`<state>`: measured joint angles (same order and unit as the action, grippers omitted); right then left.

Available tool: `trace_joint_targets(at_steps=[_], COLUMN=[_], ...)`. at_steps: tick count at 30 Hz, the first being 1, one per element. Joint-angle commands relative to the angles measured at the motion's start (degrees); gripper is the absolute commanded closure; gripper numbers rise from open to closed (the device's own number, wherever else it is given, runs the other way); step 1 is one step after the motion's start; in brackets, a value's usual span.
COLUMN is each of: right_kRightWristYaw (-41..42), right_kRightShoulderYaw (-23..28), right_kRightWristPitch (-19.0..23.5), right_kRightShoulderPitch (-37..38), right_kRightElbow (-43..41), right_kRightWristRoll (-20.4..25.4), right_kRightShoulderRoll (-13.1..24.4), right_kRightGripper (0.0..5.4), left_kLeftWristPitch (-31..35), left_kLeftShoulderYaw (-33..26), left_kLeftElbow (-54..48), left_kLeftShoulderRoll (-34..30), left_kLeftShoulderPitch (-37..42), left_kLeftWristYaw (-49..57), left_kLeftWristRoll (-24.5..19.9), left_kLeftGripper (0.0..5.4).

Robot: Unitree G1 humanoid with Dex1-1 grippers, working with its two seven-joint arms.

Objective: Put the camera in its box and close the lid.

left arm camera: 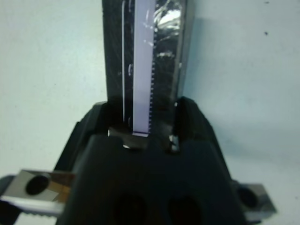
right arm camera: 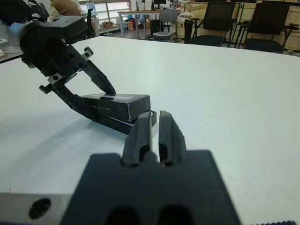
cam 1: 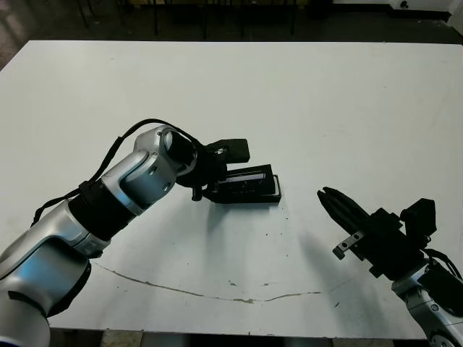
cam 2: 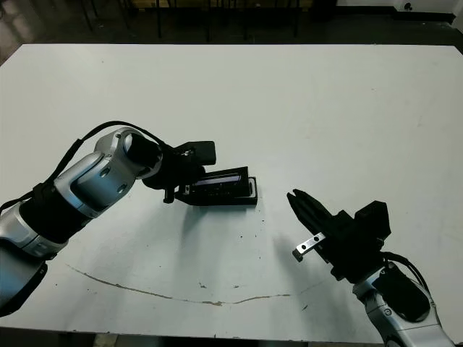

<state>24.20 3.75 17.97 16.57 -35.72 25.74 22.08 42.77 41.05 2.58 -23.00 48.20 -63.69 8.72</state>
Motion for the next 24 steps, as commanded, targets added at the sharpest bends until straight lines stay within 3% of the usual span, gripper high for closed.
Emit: trace_joint_targets(at_steps=[1, 24], right_kRightWristYaw=[-0.4, 1.3], right_kRightShoulderYaw=[-0.2, 7.8], right_kRightWristPitch=[0.8, -2.5], right_kRightShoulderPitch=[0.6, 1.3], right_kRightElbow=[0.3, 2.2], right_kRightWristRoll=[-0.8, 1.1], right_kRightShoulderRoll=[0.1, 0.3], right_kRightGripper=[5.4, 5.4], left_kLeftWristPitch=[-0.5, 6.5], left_kLeftShoulderYaw=[6.4, 3.0], left_kLeftElbow=[0.5, 4.0], left_kLeftShoulderRoll=[8.4, 17.0], left_kLeftShoulderPitch=[-4.0, -3.5], left_kLeftWristYaw=[-0.9, 2.9], left_kLeftWristRoll=[-2.1, -3.8], left_kLeftGripper=[3.03, 3.03])
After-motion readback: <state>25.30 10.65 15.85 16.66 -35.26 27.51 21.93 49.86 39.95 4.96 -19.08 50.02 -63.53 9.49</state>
